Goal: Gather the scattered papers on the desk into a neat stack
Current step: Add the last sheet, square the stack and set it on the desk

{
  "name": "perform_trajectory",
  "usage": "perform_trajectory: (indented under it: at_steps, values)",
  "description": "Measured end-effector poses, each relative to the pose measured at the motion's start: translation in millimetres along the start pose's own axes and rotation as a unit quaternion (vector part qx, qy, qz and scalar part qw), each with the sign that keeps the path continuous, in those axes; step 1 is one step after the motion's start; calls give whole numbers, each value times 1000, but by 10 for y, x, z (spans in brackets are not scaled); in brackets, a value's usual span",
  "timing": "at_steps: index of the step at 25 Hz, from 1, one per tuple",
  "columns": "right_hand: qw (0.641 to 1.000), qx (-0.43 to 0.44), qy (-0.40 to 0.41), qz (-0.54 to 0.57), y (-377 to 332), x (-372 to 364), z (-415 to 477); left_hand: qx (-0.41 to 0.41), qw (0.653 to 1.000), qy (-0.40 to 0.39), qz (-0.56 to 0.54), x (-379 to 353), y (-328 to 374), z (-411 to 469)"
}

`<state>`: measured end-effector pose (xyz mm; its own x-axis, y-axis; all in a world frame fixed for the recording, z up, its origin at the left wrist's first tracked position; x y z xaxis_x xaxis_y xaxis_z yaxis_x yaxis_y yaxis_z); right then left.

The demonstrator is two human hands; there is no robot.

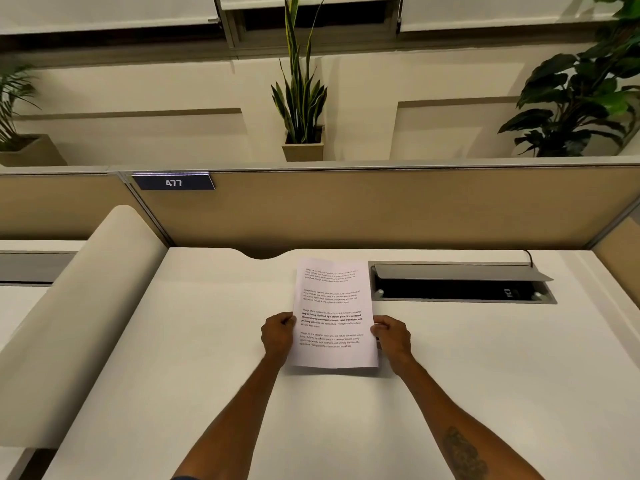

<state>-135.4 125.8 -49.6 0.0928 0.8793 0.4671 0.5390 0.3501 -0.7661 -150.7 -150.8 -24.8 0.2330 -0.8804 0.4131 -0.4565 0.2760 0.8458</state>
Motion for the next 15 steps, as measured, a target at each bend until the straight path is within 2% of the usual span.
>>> perform_trajectory:
  at_steps: [15]
  values:
    - [996,-20,62,-53,-119,-237,728,0,998,27,55,-341,48,739]
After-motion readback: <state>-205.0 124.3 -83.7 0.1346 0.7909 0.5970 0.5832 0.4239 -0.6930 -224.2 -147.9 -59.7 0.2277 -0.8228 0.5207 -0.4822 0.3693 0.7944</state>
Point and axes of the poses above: each hand's wrist, its own z-axis towards the middle knuckle, its own x-axis out of the back of the hand, y = z × x, the point moved 6 cm from there along z, towards the middle knuckle, and after that the axes turned 9 degrees about -z, right-handed, at the moved point
